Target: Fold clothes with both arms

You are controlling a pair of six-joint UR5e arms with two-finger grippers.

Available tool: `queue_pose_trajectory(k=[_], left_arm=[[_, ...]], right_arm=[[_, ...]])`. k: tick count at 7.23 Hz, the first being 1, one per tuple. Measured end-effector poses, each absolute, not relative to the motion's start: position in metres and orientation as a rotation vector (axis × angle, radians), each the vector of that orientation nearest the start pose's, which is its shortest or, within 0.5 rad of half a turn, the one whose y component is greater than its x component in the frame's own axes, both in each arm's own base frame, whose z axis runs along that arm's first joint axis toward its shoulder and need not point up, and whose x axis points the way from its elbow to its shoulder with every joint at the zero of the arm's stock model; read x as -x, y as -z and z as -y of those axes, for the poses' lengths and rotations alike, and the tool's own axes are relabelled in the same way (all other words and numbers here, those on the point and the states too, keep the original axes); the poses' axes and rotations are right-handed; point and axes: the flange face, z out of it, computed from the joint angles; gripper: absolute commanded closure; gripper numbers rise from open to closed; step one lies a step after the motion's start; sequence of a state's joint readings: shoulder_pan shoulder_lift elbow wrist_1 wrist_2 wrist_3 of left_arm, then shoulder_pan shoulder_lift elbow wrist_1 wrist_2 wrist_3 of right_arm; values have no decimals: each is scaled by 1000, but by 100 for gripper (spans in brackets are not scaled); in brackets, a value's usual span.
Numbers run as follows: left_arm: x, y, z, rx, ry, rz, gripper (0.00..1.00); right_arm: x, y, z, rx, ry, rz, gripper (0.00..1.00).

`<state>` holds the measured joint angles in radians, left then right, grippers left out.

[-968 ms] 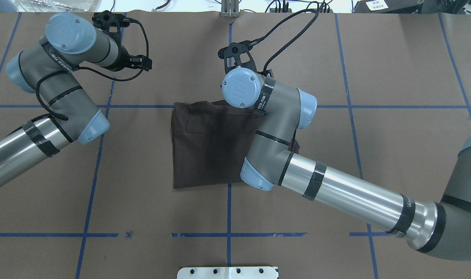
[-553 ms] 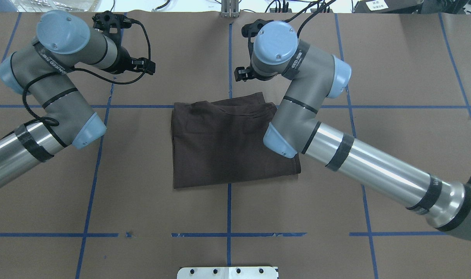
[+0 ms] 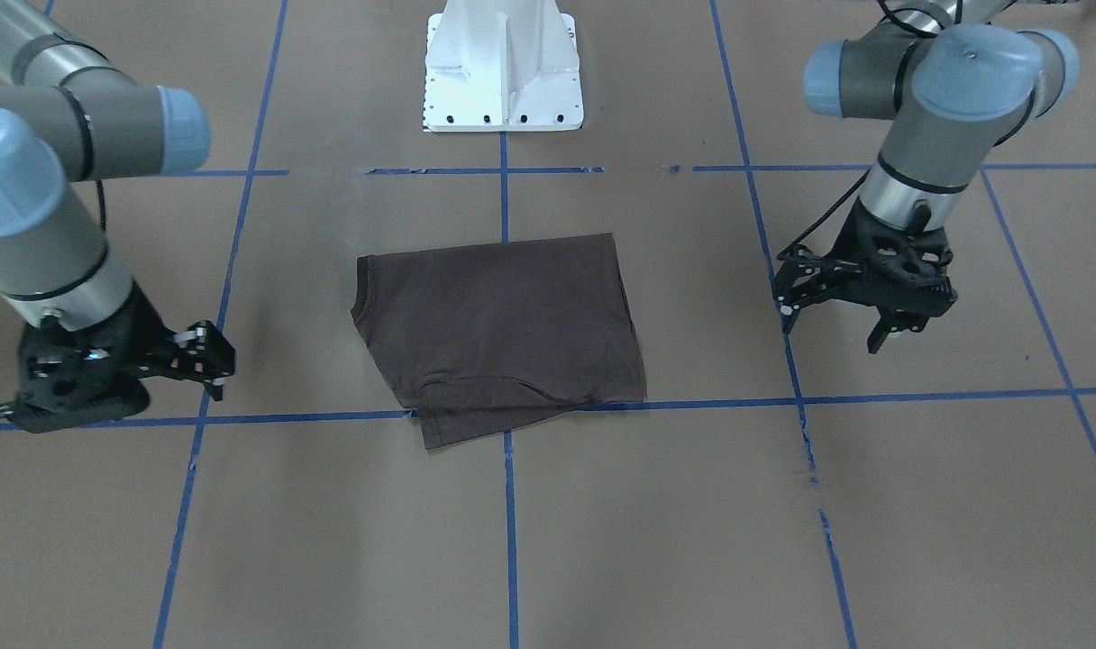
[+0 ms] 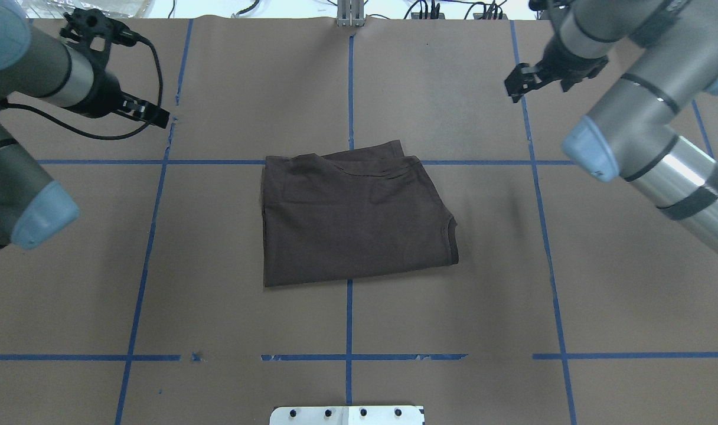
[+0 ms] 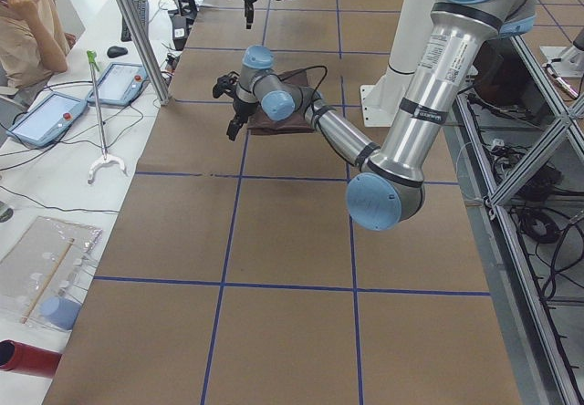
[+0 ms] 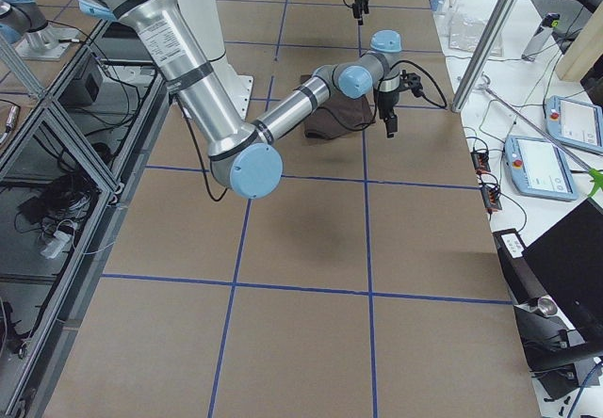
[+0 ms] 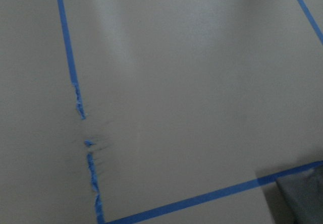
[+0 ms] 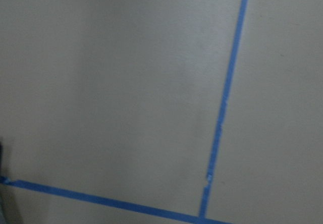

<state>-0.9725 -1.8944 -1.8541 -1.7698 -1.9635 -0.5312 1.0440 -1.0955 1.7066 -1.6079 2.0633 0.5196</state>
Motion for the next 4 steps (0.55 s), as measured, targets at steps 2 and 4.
queue_pose_trajectory(k=[2,4], left_arm=[[-139,-395,536,-490,-354,-666,0],[-27,-473,511,-442,-347,-642,0]], right_arm=[[124,-419,566,-197,200,711,0],[23,-532,501,-116,203,725,0]])
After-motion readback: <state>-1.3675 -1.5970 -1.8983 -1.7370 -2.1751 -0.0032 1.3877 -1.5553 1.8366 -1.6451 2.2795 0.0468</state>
